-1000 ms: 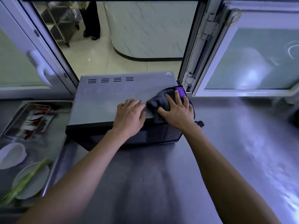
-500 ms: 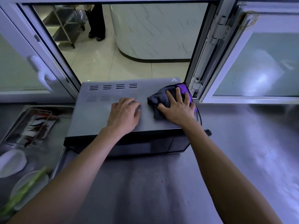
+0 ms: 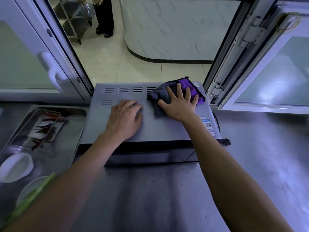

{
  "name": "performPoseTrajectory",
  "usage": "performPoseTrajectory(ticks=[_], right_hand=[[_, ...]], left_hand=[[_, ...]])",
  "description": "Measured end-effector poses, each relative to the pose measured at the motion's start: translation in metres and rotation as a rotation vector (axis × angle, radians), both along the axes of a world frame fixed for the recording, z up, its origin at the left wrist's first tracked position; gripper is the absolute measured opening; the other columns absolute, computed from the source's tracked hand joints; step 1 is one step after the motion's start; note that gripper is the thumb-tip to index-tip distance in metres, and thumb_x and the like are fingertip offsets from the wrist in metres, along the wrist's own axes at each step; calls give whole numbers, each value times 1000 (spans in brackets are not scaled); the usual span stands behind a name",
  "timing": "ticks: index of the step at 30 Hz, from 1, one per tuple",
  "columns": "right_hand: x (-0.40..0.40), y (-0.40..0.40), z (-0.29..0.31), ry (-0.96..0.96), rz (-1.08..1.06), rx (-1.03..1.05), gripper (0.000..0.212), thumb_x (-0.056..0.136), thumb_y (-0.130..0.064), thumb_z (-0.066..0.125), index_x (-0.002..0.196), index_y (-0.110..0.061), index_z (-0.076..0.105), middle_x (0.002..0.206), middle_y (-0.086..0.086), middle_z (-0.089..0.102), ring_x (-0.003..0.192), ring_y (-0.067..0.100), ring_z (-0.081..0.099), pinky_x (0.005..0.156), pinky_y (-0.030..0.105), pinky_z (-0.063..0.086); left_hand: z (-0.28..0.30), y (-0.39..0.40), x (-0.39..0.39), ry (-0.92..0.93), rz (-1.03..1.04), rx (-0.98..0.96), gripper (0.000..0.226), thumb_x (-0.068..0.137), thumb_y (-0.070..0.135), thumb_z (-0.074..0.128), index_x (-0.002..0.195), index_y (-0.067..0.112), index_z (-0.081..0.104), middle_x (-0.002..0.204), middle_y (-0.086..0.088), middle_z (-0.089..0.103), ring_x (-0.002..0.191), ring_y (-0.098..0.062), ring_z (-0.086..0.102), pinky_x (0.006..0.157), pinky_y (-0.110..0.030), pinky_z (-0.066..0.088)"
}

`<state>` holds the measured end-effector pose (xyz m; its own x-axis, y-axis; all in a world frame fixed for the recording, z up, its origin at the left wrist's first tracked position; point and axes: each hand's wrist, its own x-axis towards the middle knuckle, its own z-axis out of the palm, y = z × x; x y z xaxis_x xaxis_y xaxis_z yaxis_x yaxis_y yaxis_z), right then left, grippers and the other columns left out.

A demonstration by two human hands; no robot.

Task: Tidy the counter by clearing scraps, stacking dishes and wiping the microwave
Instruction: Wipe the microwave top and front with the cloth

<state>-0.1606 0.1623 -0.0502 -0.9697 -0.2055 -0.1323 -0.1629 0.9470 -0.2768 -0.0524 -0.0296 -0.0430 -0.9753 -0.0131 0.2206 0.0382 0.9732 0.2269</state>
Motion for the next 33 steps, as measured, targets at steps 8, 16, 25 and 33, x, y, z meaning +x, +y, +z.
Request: performPoseTrajectory(ticks=[8,16,25,33], right_hand=[[29,-53,1,-13,76,4,87,79,-83,19,156,-45,5,167,-3,-10,152,35,-12,113,67,-13],[72,-125,0,-18,188,38,90,79,-88,14,156,-43,0,166,-1,-15,151,39,-15,113,69,-12],[118,-188,0,-10,212,54,93,76,-90,15,156,-44,1,167,1,-14,150,40,-14,111,69,-12],[154,-163,-3,24,219,54,94,73,-90,10,155,-46,1,167,-4,-12,152,35,-13,115,65,-11]], left_hand=[[8,-51,41,-14,57,-4,29,95,29,54,117,17,68,127,-1,61,121,-28,51,95,-46,44],[13,-115,91,-33,139,29,38,96,28,52,129,13,62,133,-6,60,122,-30,51,99,-47,44],[17,-165,139,12,154,48,32,94,22,53,121,9,65,116,-8,67,109,-33,59,89,-48,49],[20,-147,144,3,108,74,38,94,25,56,130,12,61,127,-4,63,116,-30,55,95,-47,46]])
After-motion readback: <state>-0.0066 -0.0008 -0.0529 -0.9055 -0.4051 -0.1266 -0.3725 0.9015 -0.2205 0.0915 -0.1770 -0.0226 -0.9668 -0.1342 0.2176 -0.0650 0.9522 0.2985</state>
